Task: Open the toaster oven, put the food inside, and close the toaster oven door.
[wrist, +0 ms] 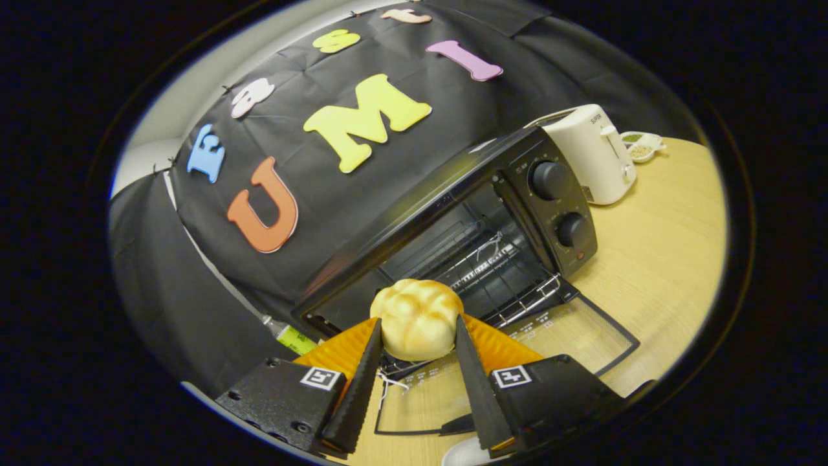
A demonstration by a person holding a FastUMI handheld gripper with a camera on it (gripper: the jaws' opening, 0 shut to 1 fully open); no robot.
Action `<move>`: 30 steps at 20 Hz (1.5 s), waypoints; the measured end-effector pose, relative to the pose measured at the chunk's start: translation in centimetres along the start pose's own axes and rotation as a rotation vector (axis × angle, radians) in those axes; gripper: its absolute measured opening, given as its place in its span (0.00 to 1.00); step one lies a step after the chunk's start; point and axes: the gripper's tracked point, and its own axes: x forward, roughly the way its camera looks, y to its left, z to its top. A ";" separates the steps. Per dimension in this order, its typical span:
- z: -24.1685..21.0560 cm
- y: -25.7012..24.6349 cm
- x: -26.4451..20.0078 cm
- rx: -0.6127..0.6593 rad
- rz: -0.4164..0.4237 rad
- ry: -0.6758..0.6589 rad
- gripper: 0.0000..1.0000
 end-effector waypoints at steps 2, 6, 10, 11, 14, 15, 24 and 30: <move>1.1 0.1 1.4 0.030 -0.005 -0.010 0.71; 2.1 -1.0 4.0 0.075 -0.044 -0.017 0.71; 1.5 -0.6 4.9 0.127 -0.013 0.010 0.72; 1.5 -0.8 4.6 0.117 -0.027 0.005 0.79; 1.7 -1.0 4.8 0.091 -0.044 0.000 1.00; 1.6 -0.8 4.6 0.081 -0.040 0.013 1.00; 0.4 -2.3 -1.3 -0.049 -0.208 0.142 1.00; -1.5 -4.5 -4.6 -0.138 -0.312 0.272 1.00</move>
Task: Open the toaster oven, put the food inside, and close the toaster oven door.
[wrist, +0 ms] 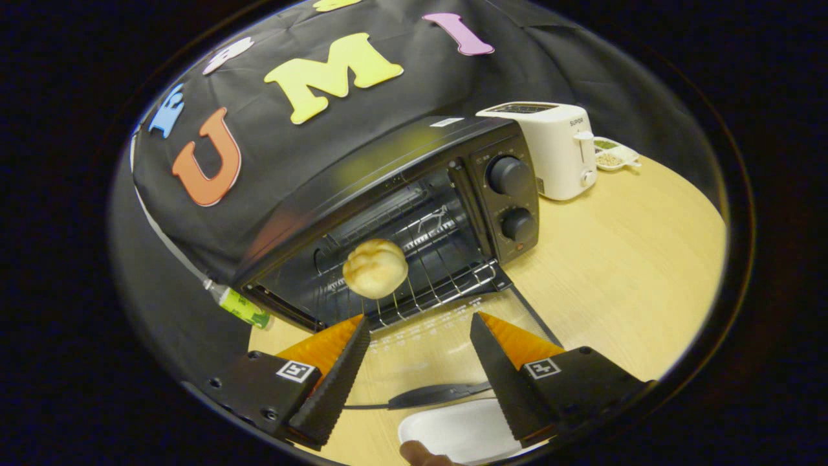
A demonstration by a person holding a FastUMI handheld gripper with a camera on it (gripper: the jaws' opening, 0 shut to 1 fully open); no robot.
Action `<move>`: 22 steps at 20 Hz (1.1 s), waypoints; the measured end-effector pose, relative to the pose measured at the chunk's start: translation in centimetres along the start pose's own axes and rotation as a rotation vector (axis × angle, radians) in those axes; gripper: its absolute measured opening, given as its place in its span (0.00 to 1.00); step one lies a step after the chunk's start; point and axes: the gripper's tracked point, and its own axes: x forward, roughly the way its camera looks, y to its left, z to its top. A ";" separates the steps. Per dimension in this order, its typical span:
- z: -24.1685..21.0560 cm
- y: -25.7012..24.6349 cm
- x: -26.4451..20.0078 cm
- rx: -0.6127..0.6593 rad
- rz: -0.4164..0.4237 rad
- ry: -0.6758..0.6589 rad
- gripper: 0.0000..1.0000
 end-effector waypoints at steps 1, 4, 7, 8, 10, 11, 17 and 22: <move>-0.6 -0.2 -0.4 -0.015 -0.006 0.024 1.00; -1.8 -0.8 -1.7 -0.047 -0.011 0.065 1.00; -4.0 -1.2 -2.7 -0.075 -0.026 0.126 1.00; -4.8 -0.8 -3.0 -0.097 -0.009 0.149 1.00; -5.8 -0.3 -3.3 -0.138 0.007 0.160 1.00; -6.6 0.1 -3.5 -0.162 0.015 0.170 1.00; -10.2 0.2 -3.3 -0.262 -0.024 0.176 1.00; -12.5 0.6 -2.3 -0.244 -0.018 0.213 1.00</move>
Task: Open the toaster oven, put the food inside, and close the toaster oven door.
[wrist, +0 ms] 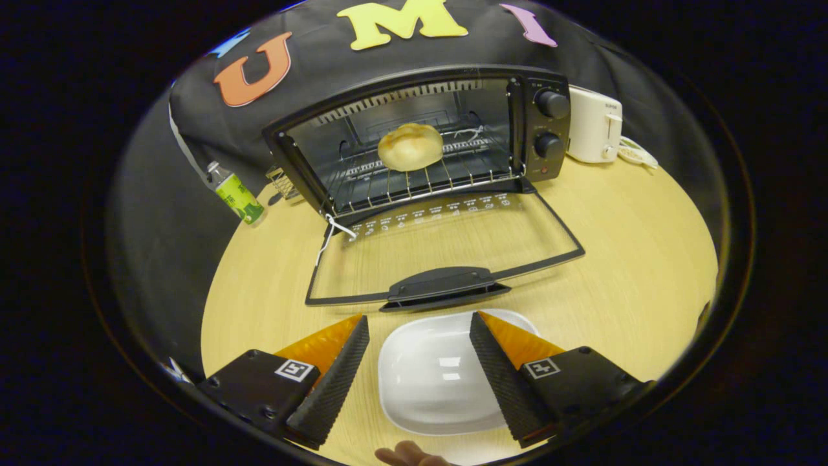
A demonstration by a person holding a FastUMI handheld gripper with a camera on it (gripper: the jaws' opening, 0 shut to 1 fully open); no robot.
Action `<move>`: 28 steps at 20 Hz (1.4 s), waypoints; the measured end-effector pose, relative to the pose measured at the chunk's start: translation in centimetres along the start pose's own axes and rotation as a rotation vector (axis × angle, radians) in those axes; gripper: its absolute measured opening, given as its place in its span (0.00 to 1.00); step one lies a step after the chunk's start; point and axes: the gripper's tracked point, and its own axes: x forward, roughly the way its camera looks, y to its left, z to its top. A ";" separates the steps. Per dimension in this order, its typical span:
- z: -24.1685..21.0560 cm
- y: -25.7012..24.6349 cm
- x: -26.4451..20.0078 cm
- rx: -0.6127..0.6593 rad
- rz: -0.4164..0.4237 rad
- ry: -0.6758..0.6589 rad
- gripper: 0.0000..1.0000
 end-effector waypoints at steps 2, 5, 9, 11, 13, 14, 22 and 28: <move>-0.2 -0.3 0.6 0.028 -0.010 -0.006 1.00; 0.3 -1.0 1.6 0.044 -0.039 -0.014 1.00; 1.1 -0.9 1.6 0.014 -0.051 -0.041 1.00; 1.5 -0.8 0.9 0.010 -0.057 -0.073 1.00; 2.0 -0.5 0.1 0.008 -0.059 -0.107 1.00; 2.2 -0.4 -0.1 0.004 -0.061 -0.118 1.00; 5.4 0.7 -2.3 -0.033 -0.050 -0.278 1.00; 8.4 1.6 -3.1 -0.096 -0.066 -0.416 1.00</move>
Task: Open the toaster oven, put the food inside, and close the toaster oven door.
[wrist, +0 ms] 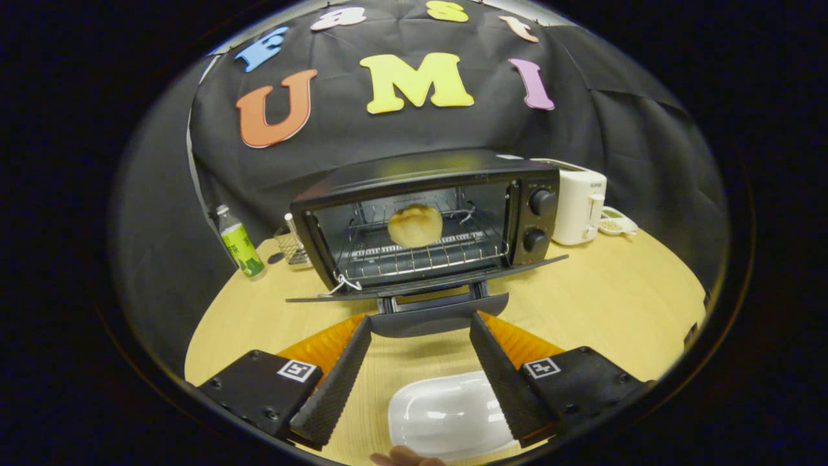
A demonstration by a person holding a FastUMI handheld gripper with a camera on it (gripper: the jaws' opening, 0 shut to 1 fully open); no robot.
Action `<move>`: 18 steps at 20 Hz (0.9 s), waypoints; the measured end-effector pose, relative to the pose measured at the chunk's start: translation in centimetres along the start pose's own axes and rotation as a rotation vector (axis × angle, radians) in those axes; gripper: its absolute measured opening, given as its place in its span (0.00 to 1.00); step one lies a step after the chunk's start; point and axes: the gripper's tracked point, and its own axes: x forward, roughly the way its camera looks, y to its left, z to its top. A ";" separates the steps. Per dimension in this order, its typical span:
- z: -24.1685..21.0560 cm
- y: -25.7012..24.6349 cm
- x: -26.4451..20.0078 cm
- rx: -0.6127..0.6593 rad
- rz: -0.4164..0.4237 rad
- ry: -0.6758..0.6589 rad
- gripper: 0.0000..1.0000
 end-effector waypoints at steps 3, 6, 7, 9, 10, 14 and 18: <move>1.7 0.3 0.3 -0.018 0.006 -0.059 1.00; 2.9 0.6 1.1 -0.091 -0.001 -0.111 1.00; 2.7 0.5 1.3 -0.095 -0.007 -0.103 1.00; 2.4 1.1 1.4 -0.060 0.020 -0.087 1.00; 2.4 1.3 1.4 -0.050 0.031 -0.084 1.00; 2.5 1.1 0.8 -0.039 0.029 -0.083 1.00; 3.3 0.6 -0.8 -0.055 0.019 -0.097 1.00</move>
